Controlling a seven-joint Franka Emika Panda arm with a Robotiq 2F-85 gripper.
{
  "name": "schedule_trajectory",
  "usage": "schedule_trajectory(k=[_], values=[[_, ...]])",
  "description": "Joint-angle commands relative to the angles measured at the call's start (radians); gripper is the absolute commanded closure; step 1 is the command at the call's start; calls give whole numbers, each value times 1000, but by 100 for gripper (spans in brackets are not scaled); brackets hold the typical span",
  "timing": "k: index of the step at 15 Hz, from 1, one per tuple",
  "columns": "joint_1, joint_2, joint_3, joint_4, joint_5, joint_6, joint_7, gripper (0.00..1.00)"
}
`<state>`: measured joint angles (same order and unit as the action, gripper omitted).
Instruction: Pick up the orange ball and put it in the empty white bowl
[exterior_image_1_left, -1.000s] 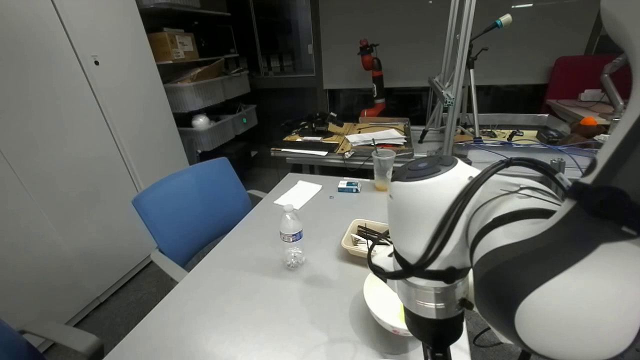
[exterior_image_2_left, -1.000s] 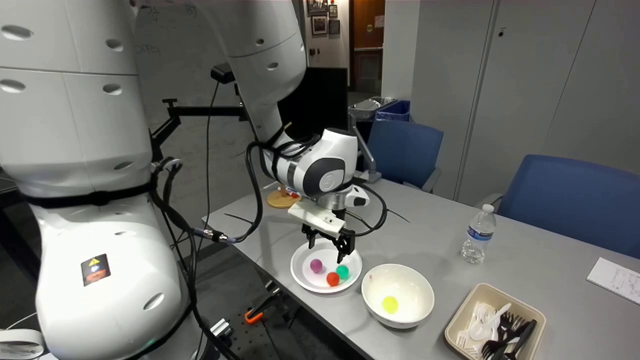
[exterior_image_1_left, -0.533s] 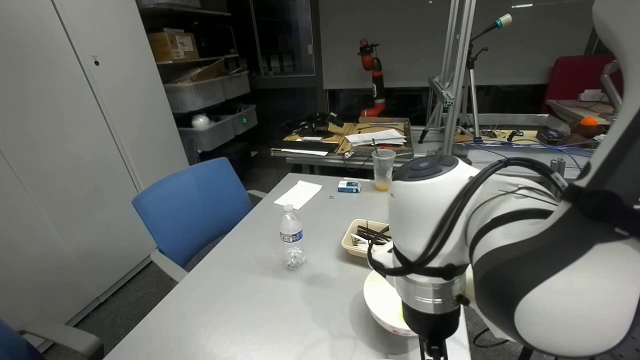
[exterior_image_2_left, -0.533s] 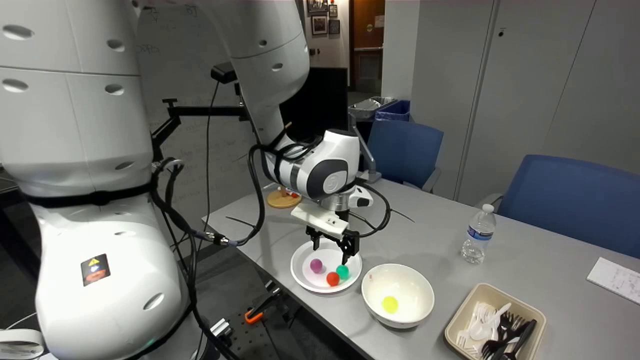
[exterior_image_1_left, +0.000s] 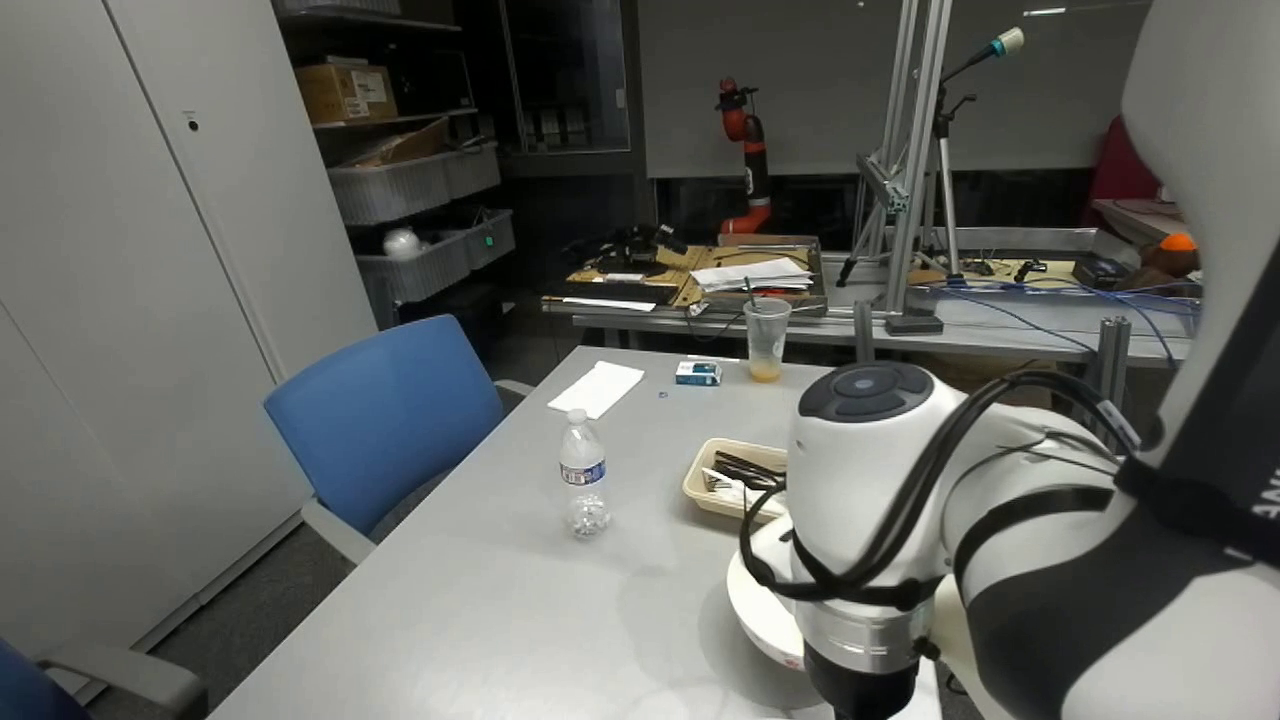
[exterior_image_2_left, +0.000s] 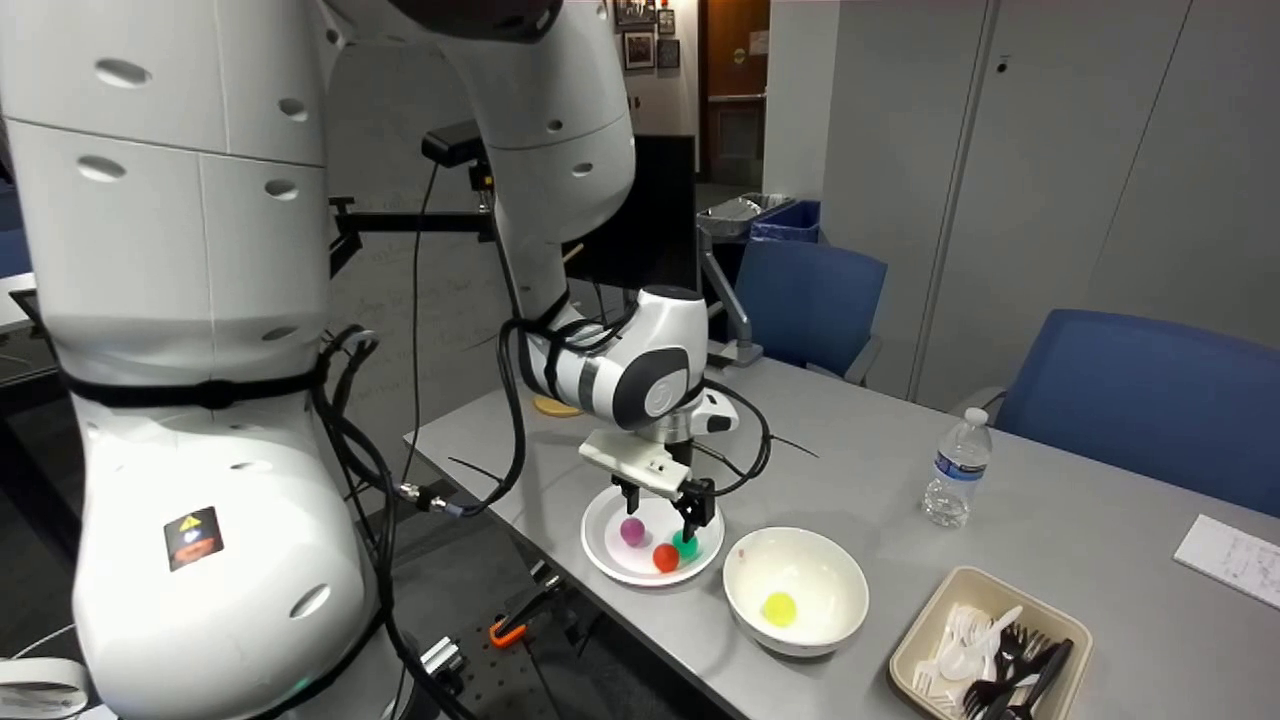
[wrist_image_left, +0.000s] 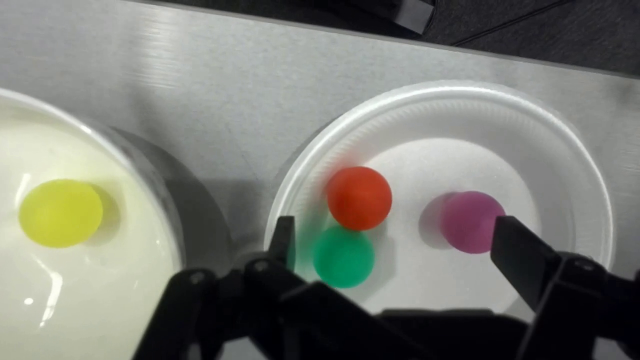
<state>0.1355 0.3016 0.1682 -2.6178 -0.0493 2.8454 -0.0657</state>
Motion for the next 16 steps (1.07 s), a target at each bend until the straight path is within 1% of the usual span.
schedule_trajectory(k=[1, 4, 8, 9, 11, 15, 16], values=[[43, 35, -29, -13, -38, 58, 44, 0], [90, 63, -80, -12, -89, 107, 79, 0], [162, 90, -178, 7, -161, 153, 111, 0], [197, 110, -203, -6, -174, 189, 138, 0], [248, 139, -238, -13, -179, 234, 167, 0], [374, 210, -269, -27, -138, 315, 206, 0], [353, 202, -273, -2, -135, 295, 173, 0]])
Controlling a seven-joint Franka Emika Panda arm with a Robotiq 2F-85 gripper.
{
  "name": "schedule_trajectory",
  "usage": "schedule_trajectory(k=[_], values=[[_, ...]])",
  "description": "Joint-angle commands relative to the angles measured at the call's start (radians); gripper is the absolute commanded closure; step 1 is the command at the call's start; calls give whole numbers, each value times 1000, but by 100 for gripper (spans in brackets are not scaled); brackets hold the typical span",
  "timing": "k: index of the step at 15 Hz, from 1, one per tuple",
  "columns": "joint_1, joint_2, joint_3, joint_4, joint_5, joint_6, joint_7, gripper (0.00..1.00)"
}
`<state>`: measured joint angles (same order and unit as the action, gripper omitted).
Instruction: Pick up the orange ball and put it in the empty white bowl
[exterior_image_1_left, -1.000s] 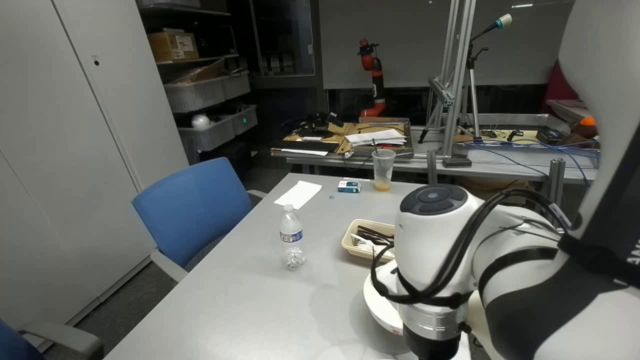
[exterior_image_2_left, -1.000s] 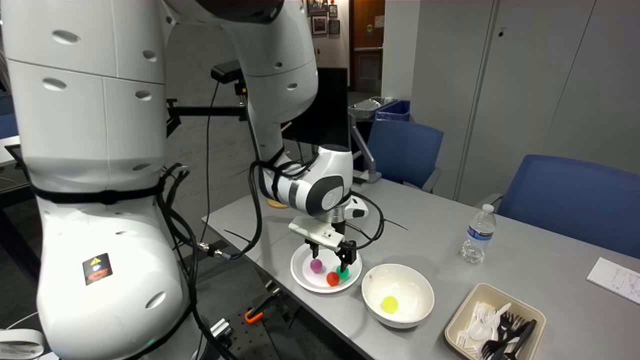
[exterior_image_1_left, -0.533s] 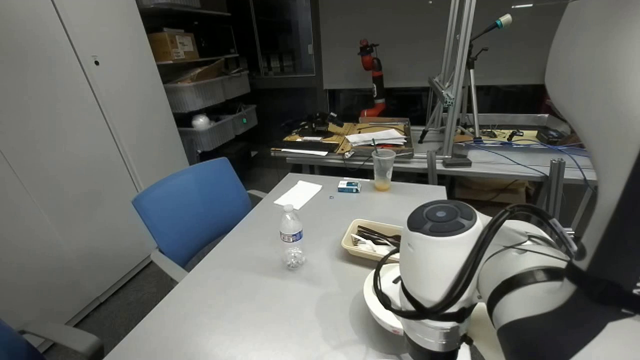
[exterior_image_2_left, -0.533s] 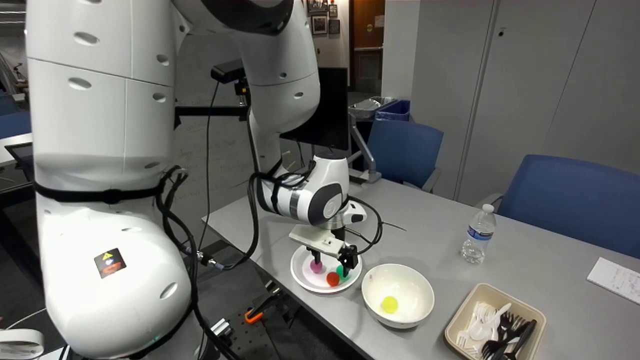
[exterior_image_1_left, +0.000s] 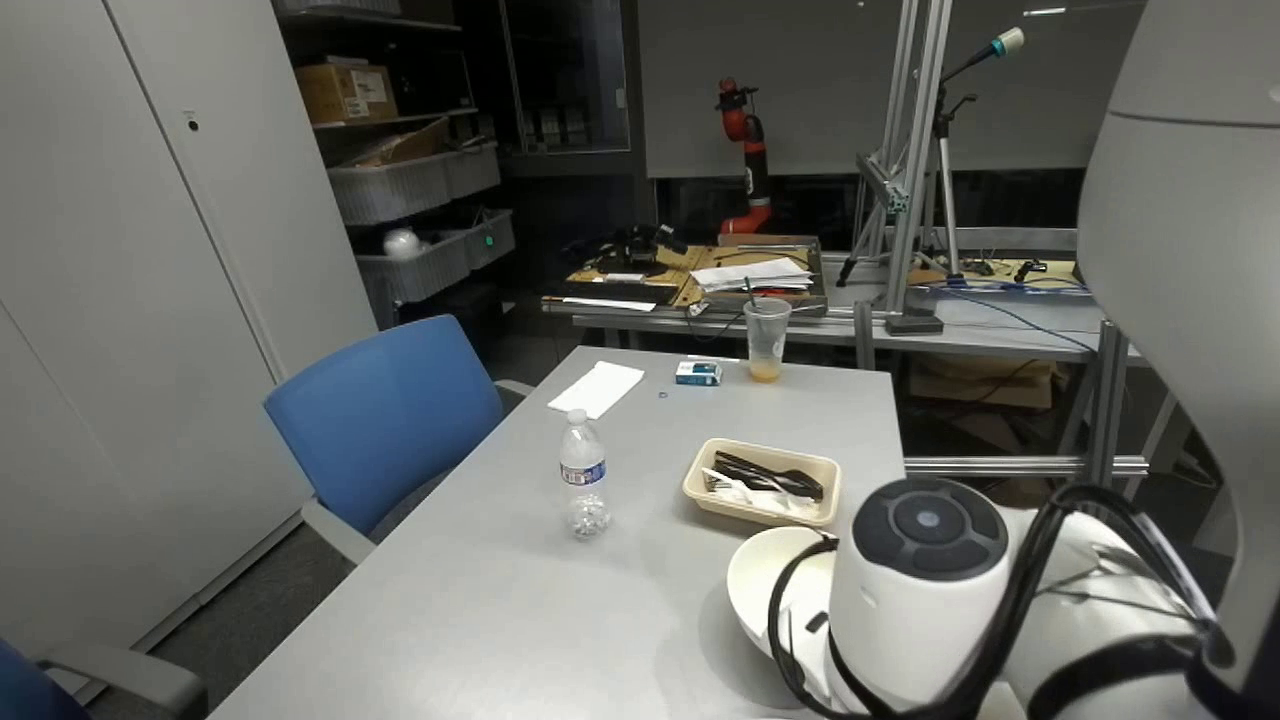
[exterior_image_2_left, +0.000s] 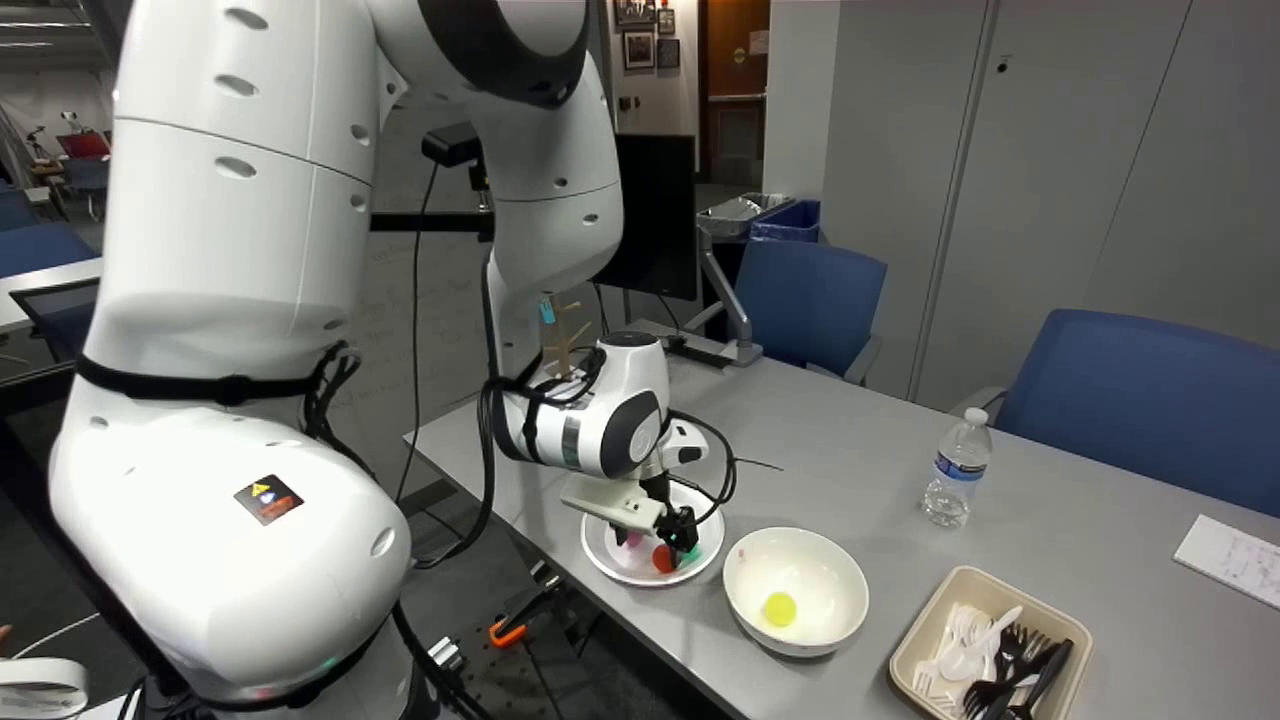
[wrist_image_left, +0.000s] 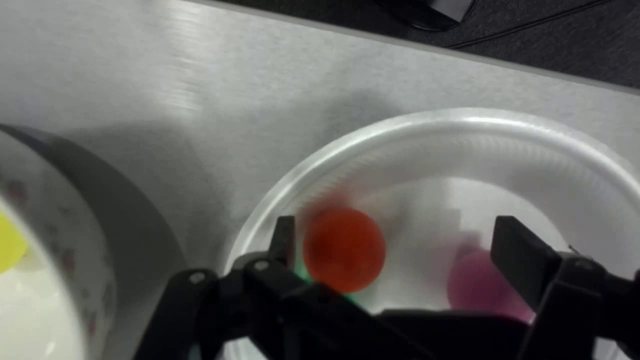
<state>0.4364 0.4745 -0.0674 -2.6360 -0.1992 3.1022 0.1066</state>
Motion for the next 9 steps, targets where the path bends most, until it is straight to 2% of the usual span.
schedule_trajectory(k=[1, 4, 9], values=[[79, 42, -45, 13, 27, 57, 6, 0], [123, 55, -71, 6, 50, 92, 9, 1], [230, 85, -161, 8, 108, 178, -1, 4]])
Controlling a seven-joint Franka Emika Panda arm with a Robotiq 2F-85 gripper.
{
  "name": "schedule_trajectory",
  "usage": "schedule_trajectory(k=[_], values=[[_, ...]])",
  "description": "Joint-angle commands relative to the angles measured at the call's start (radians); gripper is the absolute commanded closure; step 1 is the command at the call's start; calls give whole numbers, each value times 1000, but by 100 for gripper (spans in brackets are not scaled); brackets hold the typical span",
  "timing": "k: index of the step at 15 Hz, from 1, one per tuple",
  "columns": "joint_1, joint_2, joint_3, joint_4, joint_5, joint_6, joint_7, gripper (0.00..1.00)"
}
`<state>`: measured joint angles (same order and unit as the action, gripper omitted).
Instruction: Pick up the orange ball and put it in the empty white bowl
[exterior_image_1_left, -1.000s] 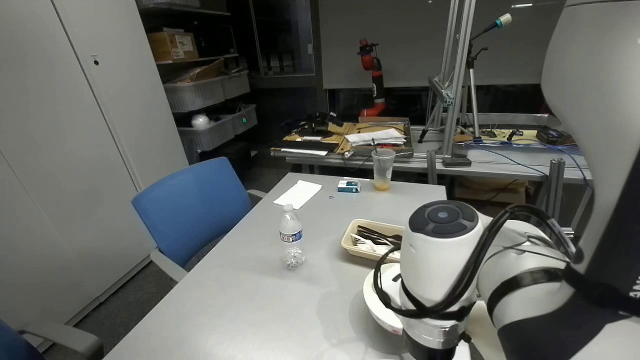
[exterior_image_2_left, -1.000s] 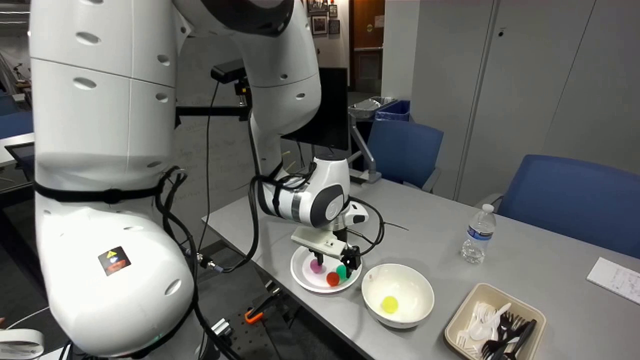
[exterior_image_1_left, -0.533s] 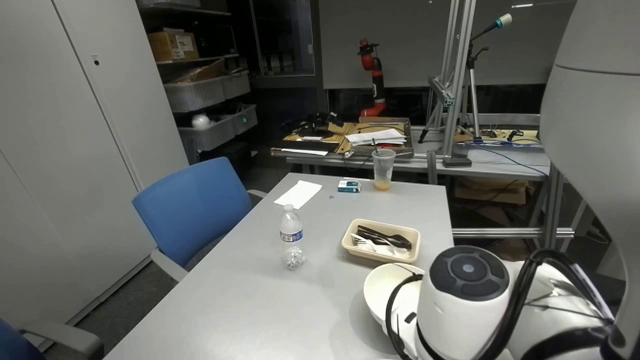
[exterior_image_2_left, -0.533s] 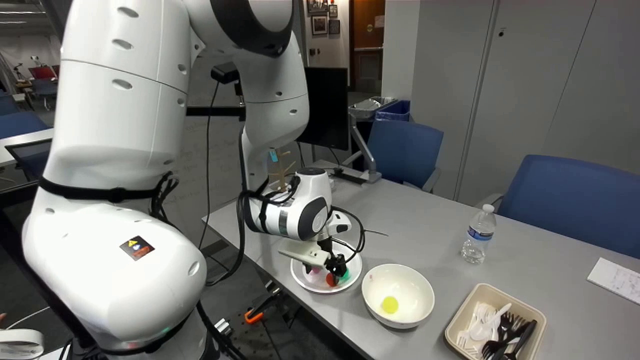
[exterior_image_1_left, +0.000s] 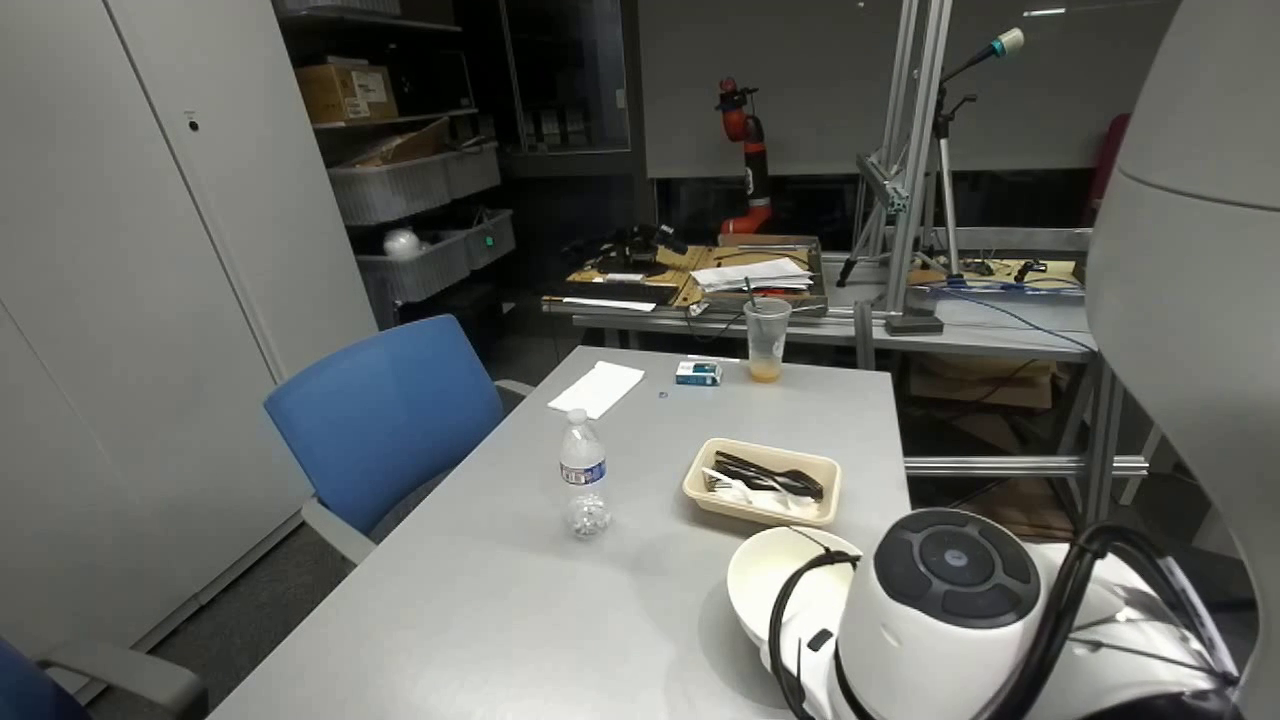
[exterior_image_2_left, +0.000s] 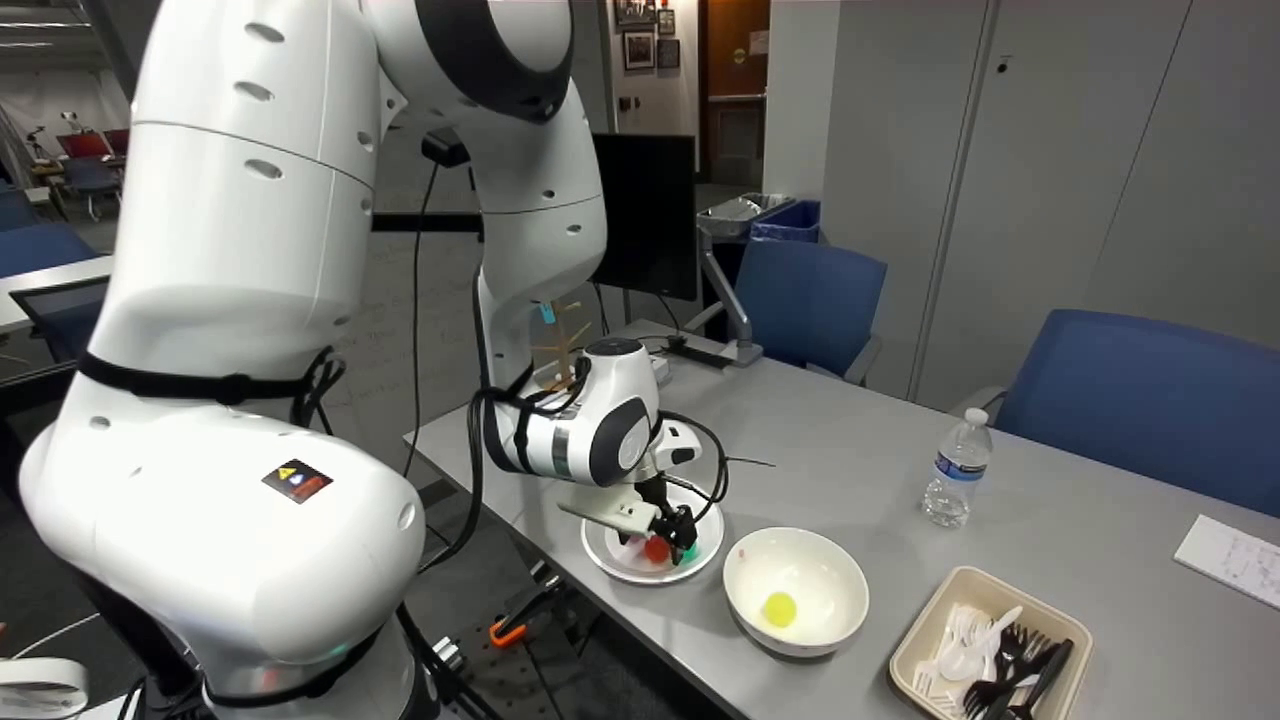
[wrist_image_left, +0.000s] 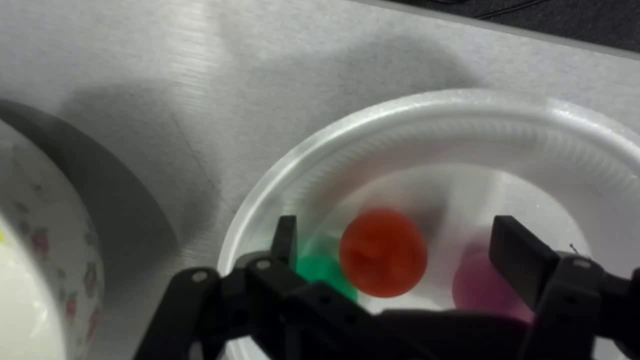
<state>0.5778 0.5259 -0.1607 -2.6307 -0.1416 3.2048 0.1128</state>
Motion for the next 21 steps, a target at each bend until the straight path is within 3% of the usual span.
schedule_trajectory(k=[1, 4, 6, 7, 8, 14, 16, 18, 21], values=[[102, 41, -75, 3, 71, 95, -13, 7], [120, 57, -72, 1, 132, 134, -32, 7], [118, 64, -59, 1, 160, 142, -39, 22], [114, 64, -51, 0, 168, 141, -39, 39], [112, 66, -46, 0, 174, 139, -39, 48], [106, 69, -36, 1, 188, 136, -43, 95], [113, 71, -41, 1, 190, 139, -44, 57], [73, 43, -31, 17, 171, 98, -60, 50], [61, 34, -22, 42, 165, 84, -71, 27]])
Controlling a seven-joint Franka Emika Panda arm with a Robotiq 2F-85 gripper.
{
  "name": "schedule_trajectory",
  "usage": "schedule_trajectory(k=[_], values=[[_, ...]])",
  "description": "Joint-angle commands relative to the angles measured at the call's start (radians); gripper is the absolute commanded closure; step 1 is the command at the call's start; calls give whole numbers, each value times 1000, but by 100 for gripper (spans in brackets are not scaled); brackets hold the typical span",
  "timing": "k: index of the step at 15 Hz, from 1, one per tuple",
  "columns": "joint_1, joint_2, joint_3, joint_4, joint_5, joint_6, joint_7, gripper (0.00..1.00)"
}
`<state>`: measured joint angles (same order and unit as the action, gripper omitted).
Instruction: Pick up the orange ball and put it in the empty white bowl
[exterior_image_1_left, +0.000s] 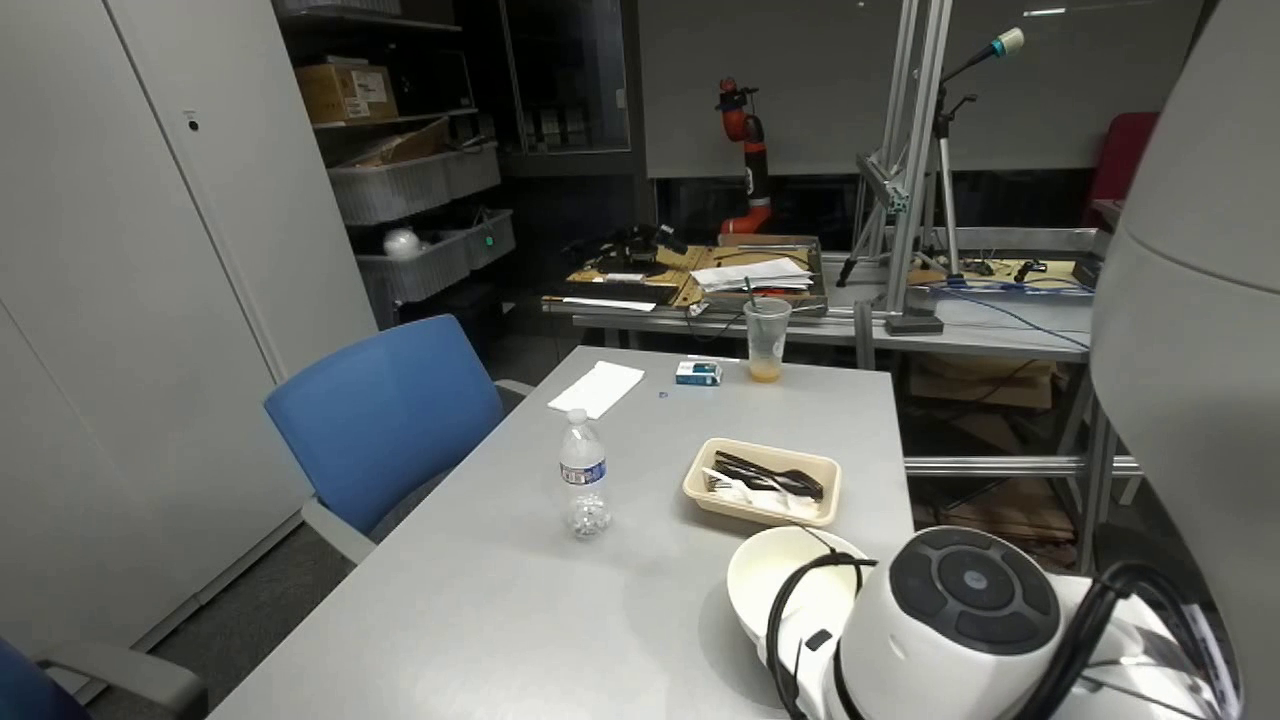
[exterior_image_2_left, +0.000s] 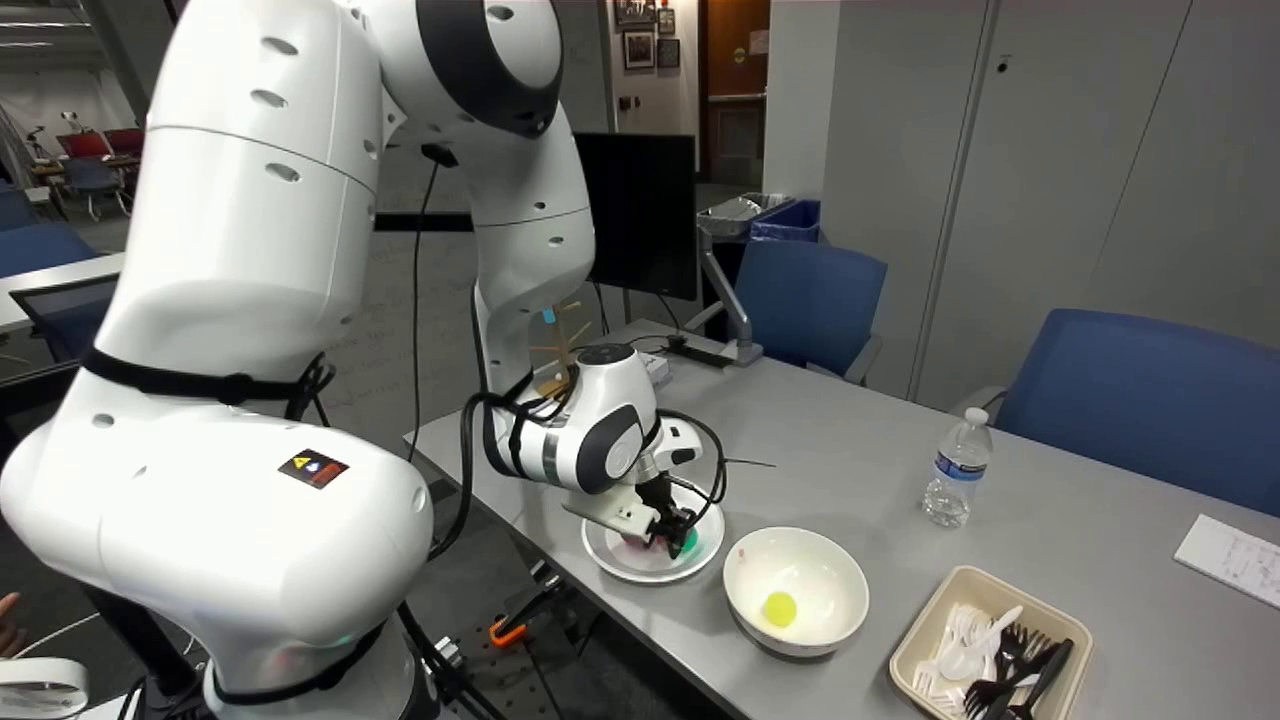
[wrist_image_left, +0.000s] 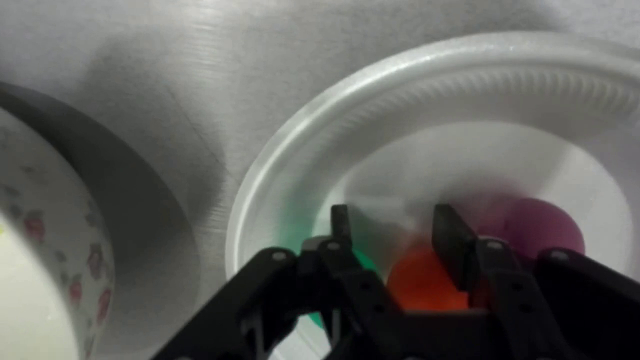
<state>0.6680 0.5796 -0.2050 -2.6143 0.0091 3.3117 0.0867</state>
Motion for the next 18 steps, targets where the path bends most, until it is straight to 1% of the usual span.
schedule_trajectory(k=[1, 2, 3, 4, 12, 18], values=[[-37, -26, 29, 35, 11, -32, -50, 20], [-36, -32, 29, 44, 9, -43, -54, 11], [-42, -38, 34, 52, 5, -53, -58, 5], [-50, -41, 40, 60, 2, -58, -61, 0], [-95, -34, 71, 100, -8, -71, -69, 0], [-93, -41, 72, 100, -14, -99, -66, 0]])
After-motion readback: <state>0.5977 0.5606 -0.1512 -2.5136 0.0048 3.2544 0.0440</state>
